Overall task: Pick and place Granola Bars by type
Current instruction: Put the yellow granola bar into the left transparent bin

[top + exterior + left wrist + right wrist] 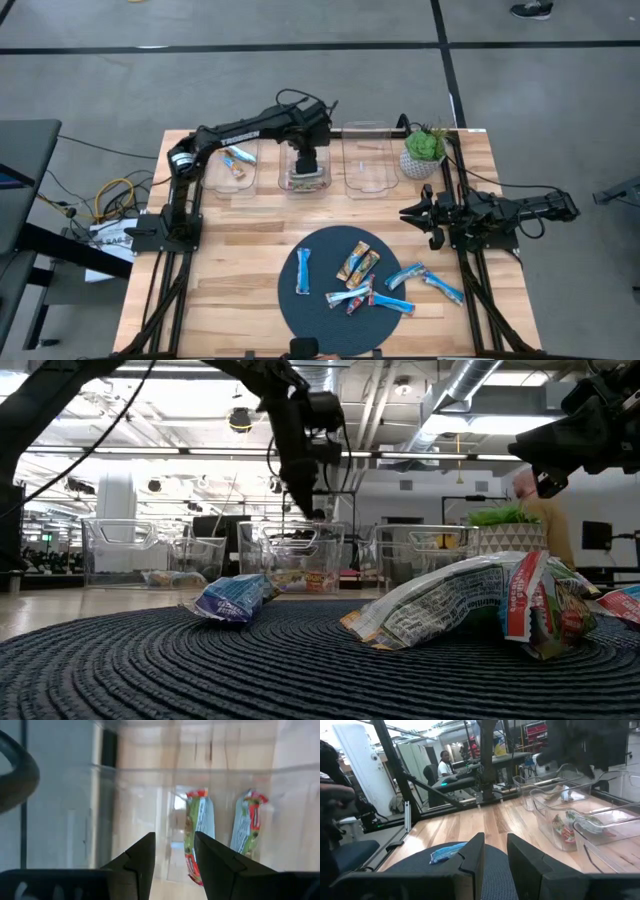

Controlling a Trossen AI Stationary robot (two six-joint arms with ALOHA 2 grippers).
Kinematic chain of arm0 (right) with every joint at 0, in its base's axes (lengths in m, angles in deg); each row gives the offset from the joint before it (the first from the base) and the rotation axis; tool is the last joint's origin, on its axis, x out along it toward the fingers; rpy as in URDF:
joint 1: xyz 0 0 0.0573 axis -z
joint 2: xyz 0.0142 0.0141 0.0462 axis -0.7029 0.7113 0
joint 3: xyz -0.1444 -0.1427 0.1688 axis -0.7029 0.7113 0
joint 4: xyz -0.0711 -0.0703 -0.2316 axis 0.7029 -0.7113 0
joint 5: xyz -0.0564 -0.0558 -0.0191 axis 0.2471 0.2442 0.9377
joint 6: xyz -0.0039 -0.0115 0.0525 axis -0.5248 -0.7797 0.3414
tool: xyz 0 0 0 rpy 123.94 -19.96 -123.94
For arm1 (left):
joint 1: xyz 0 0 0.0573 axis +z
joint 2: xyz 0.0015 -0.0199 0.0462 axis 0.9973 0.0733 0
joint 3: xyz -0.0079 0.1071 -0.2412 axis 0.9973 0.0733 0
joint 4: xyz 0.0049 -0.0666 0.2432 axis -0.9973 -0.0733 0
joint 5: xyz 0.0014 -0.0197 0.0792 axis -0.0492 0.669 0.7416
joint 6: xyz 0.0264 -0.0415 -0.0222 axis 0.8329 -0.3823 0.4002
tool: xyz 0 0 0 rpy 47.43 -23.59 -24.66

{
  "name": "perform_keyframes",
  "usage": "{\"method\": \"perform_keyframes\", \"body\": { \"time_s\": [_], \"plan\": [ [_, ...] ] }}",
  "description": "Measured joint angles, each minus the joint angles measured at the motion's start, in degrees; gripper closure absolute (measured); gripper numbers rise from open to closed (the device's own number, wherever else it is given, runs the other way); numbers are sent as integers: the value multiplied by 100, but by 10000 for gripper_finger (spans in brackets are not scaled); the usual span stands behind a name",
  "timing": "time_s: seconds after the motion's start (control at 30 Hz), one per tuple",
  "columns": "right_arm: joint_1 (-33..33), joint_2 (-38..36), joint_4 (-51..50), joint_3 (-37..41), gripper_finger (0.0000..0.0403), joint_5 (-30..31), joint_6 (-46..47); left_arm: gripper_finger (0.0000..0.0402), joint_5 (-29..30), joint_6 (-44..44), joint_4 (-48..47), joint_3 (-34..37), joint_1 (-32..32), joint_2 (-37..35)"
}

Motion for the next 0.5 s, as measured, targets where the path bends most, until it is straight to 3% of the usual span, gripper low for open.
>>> {"method": "perform_keyframes", "body": {
  "time_s": [0.1, 0.33, 0.5],
  "plan": [
    [0, 0, 0, 0, 326, 0, 0, 272, -85, -152, 166, 0, 0, -265],
    [0, 0, -2, 0, 326, 0, 1, 272, -889, -511, 418, -4, 11, -888],
    [-1, 0, -1, 1, 326, 0, 0, 272, -1276, -701, 463, -7, 11, -994]
  ]
}}
